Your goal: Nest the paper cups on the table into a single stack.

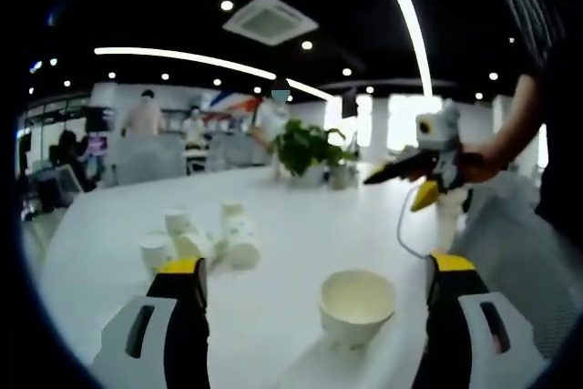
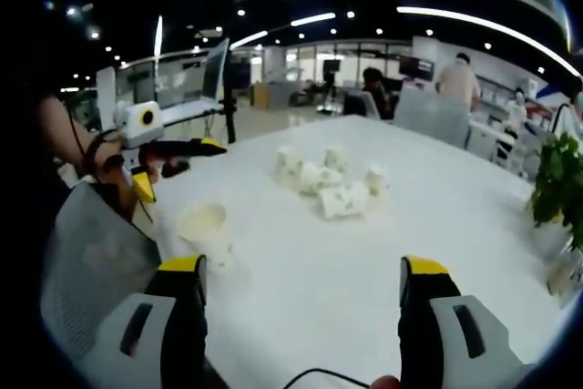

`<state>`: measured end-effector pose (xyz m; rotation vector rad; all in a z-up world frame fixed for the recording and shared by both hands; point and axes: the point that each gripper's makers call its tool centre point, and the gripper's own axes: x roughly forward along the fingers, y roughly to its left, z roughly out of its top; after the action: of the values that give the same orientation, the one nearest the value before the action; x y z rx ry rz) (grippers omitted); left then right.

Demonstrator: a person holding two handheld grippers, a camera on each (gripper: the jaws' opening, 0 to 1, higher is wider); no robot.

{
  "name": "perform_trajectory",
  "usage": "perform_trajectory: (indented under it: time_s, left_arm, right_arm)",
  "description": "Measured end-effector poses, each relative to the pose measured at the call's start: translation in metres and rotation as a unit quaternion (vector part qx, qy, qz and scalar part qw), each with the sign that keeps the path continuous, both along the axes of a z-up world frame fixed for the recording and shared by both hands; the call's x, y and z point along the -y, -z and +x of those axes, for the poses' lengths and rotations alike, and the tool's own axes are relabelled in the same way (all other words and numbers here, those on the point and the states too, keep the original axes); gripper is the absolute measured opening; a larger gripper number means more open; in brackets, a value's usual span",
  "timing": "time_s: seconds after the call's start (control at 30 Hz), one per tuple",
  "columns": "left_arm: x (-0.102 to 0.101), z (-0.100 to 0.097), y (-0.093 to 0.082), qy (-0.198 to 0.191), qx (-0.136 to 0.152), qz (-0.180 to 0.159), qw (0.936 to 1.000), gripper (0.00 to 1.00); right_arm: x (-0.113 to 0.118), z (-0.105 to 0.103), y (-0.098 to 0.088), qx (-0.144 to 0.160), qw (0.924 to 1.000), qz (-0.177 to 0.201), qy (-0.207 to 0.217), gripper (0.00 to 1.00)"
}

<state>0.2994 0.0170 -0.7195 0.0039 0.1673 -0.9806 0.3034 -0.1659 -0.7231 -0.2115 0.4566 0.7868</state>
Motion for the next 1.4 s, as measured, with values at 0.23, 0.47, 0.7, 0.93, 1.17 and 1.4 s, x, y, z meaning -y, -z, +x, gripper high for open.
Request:
perform_trajectory:
  time_s: [0.23, 0.47, 0.7, 0.93, 1.17, 1.4]
  left_arm:
    - [-0.014, 0.004, -0.009, -0.016, 0.009, 0.007, 0.9998, 0.98]
    - [-0.026, 0.009, -0.009, -0.035, 0.003, 0.007, 0.9994, 0.98]
    - [-0.035, 0.014, -0.011, -0.051, 0.004, 0.008, 0.9987, 0.98]
    - [-0.043, 0.019, -0.012, -0.062, -0.001, 0.012, 0.9980, 0.98]
    - [-0.058, 0.024, -0.010, -0.079, -0.006, 0.010, 0.9968, 0.98]
    - [-0.076, 0.034, -0.011, -0.108, -0.014, -0.002, 0.9940, 0.98]
  right_arm:
    - [-0.003, 0.002, 0.001, 0.001, 1.0000, 0.002, -0.006, 0.85]
    - [0.001, 0.005, 0.000, 0.002, 1.0000, 0.005, -0.002, 0.85]
    - [0.001, 0.009, 0.000, 0.001, 1.0000, 0.007, -0.001, 0.85]
    - [0.001, 0.013, 0.004, -0.002, 1.0000, 0.009, -0.004, 0.85]
    - [0.002, 0.020, 0.007, -0.006, 0.9999, 0.010, -0.003, 0.85]
    - [0.002, 0.024, 0.011, -0.010, 0.9999, 0.011, -0.007, 0.85]
